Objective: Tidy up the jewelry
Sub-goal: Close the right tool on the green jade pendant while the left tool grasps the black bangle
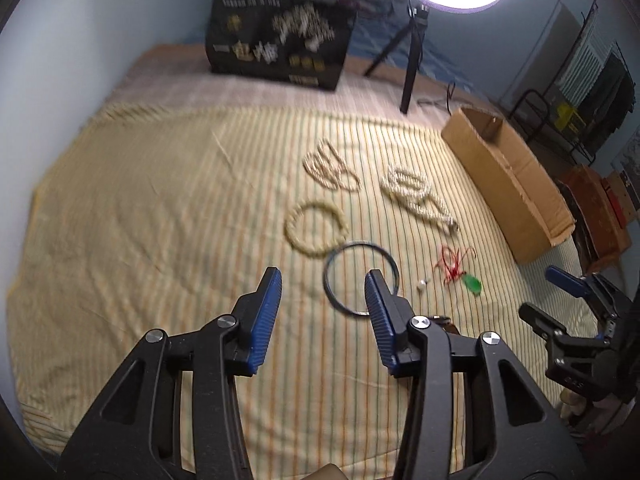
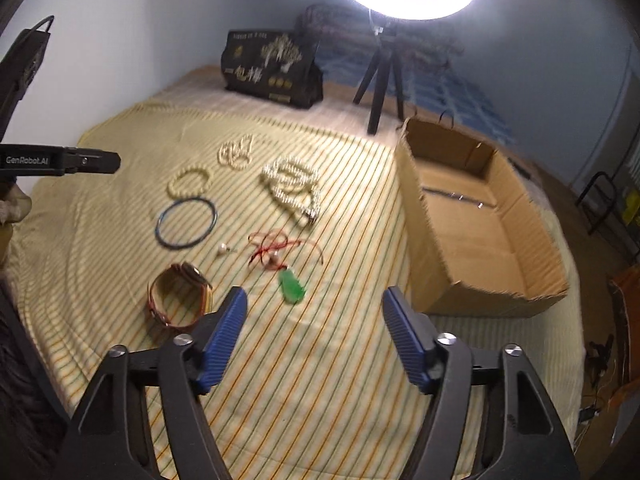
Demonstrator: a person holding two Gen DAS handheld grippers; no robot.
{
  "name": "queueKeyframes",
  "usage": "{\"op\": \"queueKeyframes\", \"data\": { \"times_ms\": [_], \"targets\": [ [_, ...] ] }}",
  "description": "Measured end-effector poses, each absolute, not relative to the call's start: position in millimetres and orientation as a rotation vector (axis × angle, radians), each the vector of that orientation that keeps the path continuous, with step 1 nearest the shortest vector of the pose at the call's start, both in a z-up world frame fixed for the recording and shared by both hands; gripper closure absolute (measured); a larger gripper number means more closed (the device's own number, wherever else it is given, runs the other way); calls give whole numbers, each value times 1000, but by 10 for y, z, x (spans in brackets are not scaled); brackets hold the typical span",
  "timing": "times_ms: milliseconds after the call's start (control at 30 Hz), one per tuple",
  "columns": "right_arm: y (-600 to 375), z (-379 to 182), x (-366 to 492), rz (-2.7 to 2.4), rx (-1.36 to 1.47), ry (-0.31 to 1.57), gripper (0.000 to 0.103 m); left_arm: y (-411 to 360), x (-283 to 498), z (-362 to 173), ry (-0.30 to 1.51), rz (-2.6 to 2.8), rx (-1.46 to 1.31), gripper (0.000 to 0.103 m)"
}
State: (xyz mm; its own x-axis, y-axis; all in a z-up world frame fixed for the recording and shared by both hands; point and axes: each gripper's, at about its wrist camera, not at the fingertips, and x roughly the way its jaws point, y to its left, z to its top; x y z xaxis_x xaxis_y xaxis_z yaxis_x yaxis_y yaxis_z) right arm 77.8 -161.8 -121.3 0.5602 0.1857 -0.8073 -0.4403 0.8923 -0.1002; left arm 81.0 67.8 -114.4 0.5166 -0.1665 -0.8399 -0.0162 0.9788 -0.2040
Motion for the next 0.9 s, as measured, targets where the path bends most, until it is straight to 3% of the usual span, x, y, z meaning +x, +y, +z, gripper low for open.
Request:
{"op": "queueKeyframes", "data": {
  "times_ms": [200,700,800,900],
  "targets": [
    [-1590,-1361,911,391,-300,971,50,577,923,-1377,1103,-87,-183,59],
    [-1488,-1563,1090,436,-273,1033,51,553,1141,-1719,1195,-78,-228,59],
    [-1473,-1602,1122,445,-278,1046,60,551,1155,-1740,1195,-75,-228,59],
    [-1464,-1638,1142,446,-289,1053,61,531,1180,-1780,1197,-72,-222,59]
  ]
}}
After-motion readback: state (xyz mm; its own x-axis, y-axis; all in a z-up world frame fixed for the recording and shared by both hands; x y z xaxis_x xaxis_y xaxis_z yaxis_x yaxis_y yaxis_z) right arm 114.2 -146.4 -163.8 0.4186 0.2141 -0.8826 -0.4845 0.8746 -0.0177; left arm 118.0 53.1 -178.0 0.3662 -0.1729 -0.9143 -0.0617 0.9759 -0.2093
